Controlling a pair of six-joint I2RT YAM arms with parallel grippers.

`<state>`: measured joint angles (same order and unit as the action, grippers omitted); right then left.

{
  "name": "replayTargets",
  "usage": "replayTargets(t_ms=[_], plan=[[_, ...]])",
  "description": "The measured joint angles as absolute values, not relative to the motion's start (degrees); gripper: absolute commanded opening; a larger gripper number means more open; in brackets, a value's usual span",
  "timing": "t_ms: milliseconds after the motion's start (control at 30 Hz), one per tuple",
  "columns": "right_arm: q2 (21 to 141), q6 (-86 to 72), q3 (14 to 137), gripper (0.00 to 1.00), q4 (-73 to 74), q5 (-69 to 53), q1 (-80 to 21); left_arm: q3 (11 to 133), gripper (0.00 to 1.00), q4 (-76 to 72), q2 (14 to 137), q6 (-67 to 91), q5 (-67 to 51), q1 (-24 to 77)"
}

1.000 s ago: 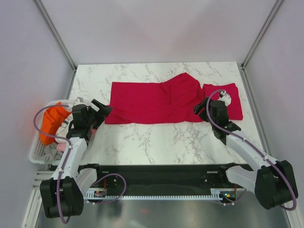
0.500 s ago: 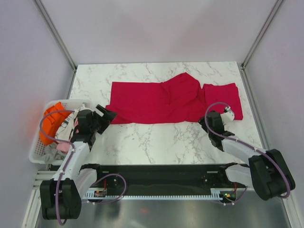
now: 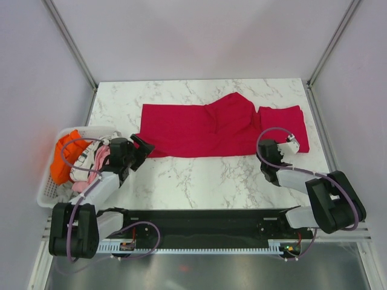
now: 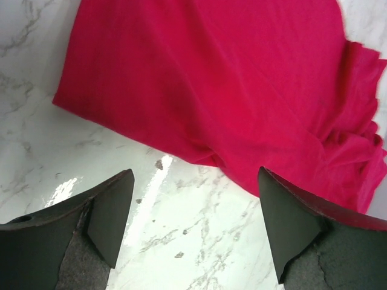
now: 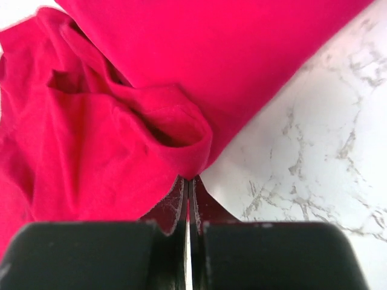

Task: Fold and stack the t-shirts
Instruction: Fold the tshirt

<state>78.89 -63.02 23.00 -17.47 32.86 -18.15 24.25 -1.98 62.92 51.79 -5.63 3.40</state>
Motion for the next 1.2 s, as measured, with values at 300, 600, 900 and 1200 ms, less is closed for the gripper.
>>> replayTargets(t_ms=[300,600,900,1200], plan=[[67.4,-64.1,20.9,0.00,-15.7,37.2,-18.2,24.2,0.70,-0.5,69.4,54.8,-0.3,5.7],[67.2,-65.3,19.4,0.00,-15.4,37.6,-18.2,23.9,0.48,-0.9,71.3,56.2,4.8,6.1],[66.2,-65.4,18.7,0.00,-15.6,37.3,-18.2,26.5,0.42,-1.9,75.2,59.2,9.6,6.2],[64.2,-65.3,18.3,0.00,-15.4,37.1,-18.2,29.7,0.02,-3.9,81.0,60.6,12.0,5.9]])
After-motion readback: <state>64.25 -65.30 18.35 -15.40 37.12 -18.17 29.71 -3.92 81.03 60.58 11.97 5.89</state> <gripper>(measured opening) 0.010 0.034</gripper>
